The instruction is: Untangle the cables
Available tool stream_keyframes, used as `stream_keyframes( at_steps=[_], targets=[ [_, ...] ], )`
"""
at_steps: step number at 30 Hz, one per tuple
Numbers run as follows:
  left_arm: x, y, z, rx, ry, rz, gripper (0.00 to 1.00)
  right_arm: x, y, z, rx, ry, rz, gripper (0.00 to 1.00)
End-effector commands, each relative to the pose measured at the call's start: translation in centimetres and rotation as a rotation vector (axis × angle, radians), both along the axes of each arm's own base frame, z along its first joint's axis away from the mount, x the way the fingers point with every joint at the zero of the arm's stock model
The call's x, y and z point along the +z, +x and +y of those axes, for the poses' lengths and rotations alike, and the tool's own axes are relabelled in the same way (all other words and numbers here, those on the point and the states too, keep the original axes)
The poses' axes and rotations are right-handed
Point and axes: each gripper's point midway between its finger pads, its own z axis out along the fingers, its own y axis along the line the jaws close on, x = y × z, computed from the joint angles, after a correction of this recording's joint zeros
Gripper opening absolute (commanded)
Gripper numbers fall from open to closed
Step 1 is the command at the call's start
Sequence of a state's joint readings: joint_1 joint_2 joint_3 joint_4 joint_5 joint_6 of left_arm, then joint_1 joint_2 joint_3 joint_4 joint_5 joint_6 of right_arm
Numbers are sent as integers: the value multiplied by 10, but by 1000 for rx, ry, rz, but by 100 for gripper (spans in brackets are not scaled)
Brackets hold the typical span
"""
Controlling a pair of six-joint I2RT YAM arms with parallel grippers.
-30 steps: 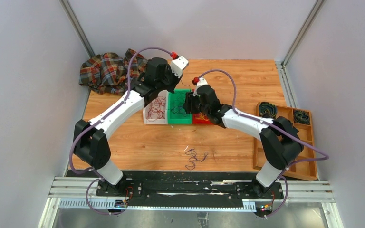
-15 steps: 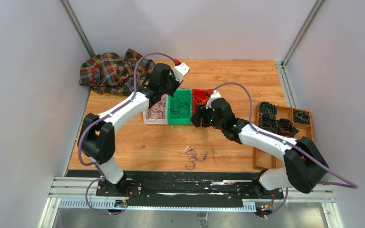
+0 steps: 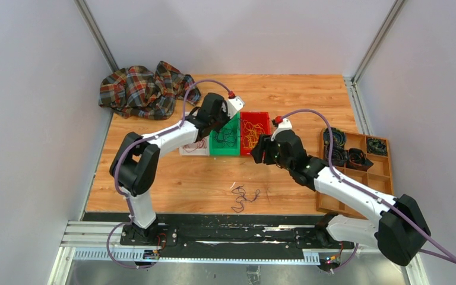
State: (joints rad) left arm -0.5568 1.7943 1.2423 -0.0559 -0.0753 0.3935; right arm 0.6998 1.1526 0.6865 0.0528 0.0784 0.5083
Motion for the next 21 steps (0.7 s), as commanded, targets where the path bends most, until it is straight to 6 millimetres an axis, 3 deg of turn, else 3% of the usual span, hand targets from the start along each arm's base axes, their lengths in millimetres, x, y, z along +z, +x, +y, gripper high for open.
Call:
stream_keyframes(
  at_steps=[1, 7, 12, 16, 21],
  targets=[
    [-14, 2, -15, -42, 54, -42, 0, -17, -7, -30, -95, -76, 40, 57],
    [-40, 1, -18, -29, 84, -19, 0, -20, -14, -43, -124, -89, 34, 57],
    [-31, 3, -16, 2, 35, -4, 3, -20, -16, -47, -127, -100, 30, 57],
    [-6, 0, -16, -28, -35, 40, 33, -18, -16, -48, -129, -100, 23, 57],
    [6, -17, -16, -141, -49, 119, 64, -14, -15, -49, -128, -100, 13, 57]
  ],
)
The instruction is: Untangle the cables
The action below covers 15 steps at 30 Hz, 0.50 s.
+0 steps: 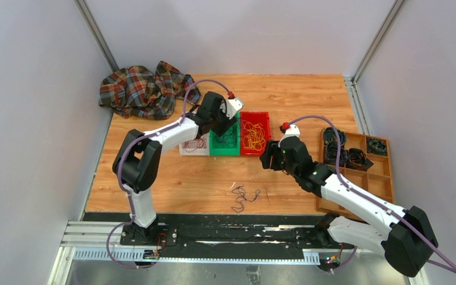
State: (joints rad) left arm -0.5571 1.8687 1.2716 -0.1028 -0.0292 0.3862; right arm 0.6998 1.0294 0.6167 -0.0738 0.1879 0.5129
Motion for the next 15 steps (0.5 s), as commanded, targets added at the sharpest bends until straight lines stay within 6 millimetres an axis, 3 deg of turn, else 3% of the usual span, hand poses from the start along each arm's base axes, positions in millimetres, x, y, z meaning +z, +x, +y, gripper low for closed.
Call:
stream_keyframes(
  at_steps=[1, 7, 11, 15],
  targets=[
    [42, -16, -10, -137, -76, 40, 69, 3, 2, -9, -30, -13, -13, 57],
    [70, -42, -25, -328, -150, 96, 90, 6, 2, -9, -26, -17, -18, 57],
    [83, -52, -41, -393, -233, 120, 91, 7, 2, -9, -24, -13, -17, 57],
    [90, -41, -56, -332, -295, 127, 86, 4, 1, -9, -29, -9, -8, 56]
  ],
)
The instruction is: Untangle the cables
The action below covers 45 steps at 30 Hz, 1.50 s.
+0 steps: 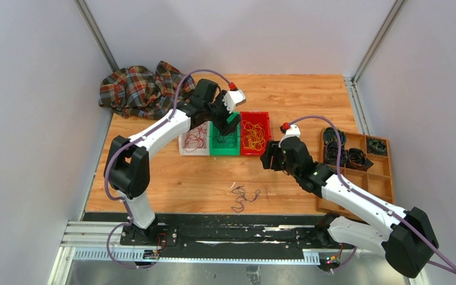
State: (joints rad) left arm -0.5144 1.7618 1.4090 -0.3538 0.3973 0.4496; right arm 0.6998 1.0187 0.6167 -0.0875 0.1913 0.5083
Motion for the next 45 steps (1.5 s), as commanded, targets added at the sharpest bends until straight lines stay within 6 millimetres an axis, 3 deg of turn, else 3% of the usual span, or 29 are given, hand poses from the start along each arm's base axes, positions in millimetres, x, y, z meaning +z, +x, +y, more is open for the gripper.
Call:
stream_keyframes(
  at_steps=[1, 7, 12, 18, 20, 26, 32, 34, 38, 45],
  targets=[
    [15, 5, -24, 12, -92, 41, 82, 2, 2, -6, -27, -3, -4, 56],
    [-5, 32, -28, 141, -77, 83, 57, 3, 2, -8, -36, -5, -6, 56],
    [-12, 21, -29, 116, -80, 119, 45, 3, 1, -13, -43, -17, -18, 56],
    [-16, 25, -9, 148, 6, 52, 9, 0, 0, -15, -50, -23, -18, 54],
    [-14, 33, 1, 181, 43, 0, 1, 0, 1, -15, -51, -18, -20, 53],
    [-26, 42, 23, 233, 137, -87, 1, -2, -1, -14, -47, -15, -13, 51],
    [-52, 36, 21, 222, 135, -50, 1, -5, -2, -13, -45, -11, -2, 50],
    [-55, 34, 18, 220, 124, -24, 6, -7, -4, -13, -40, -11, 4, 50],
    [-39, 24, 15, 201, 103, 11, 38, -11, -8, -11, -14, -18, 20, 58],
    [27, -17, 16, 110, 24, 66, 87, -32, -40, 10, 130, -61, 81, 74]
  ],
)
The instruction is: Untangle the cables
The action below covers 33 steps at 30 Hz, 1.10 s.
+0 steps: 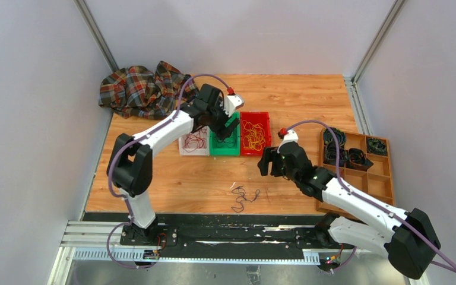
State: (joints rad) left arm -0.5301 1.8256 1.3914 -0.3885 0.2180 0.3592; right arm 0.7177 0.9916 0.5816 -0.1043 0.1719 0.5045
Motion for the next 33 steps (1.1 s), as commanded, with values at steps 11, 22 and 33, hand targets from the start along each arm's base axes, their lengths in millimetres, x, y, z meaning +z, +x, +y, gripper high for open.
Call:
stream_keyframes(
  at_steps=[11, 22, 33],
  targets=[
    [147, -52, 76, 124, -45, -69, 98, -67, -99, 85, 437, -162, 102, 77],
    [161, -74, 190, 334, 29, -175, 98, -86, -87, 99, 422, -279, 117, 28],
    [152, -59, 207, 442, 13, -195, 98, 60, 8, 119, 311, -156, -167, 1]
  ],
)
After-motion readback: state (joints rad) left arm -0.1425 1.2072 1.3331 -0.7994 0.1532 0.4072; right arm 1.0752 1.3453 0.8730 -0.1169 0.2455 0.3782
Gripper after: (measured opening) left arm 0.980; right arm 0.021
